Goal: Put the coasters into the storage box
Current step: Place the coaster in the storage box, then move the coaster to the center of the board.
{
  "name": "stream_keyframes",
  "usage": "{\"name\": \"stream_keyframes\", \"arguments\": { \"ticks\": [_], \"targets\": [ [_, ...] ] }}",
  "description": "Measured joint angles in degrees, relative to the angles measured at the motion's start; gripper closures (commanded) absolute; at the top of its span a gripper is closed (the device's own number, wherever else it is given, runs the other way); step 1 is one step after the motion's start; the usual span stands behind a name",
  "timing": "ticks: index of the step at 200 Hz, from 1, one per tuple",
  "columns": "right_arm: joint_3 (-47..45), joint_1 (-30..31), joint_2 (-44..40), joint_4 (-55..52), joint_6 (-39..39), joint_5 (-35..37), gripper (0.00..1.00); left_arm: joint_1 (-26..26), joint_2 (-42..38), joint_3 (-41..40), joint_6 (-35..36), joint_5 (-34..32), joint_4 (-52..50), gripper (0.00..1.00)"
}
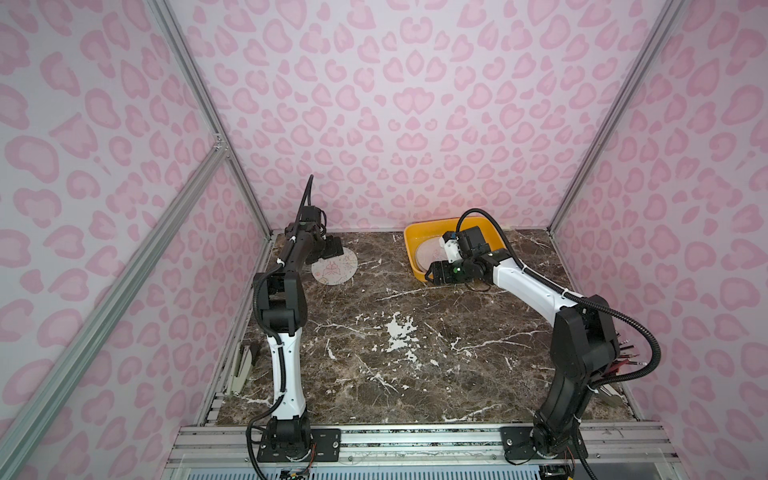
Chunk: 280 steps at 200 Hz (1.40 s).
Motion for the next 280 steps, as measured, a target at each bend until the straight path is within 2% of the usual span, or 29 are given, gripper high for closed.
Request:
{"name": "stream_keyframes", "arguments": {
  "ticks": [40,65,125,215,280],
  "targets": [
    [0.0,1.0,-0.3,0.0,0.4,0.0,0.17,1.7,8.1,11.8,1.3,-0.3,-3.7,0.05],
    [-0.2,1.7,-0.8,-0.2,0.5,0.0,0.16,2.4,10.8,15.3,1.8,-0.2,-4.8,0.02],
    [-0.7,2.2,-2.7,-0.9,1.5,0.4,0.16,2.6,14.9,17.6,2.3,0.3,-5.6,0.01],
    [-0.6,2.3,-2.8,-1.3,1.8,0.5,0.16,2.1,16.3,19.0,4.3,0.6,-4.3,0.02],
    [-0.2,2.9,-2.7,-1.3,1.9,0.5,0.15,0.7,16.0,18.5,6.7,4.8,-4.7,0.03]
  ]
}}
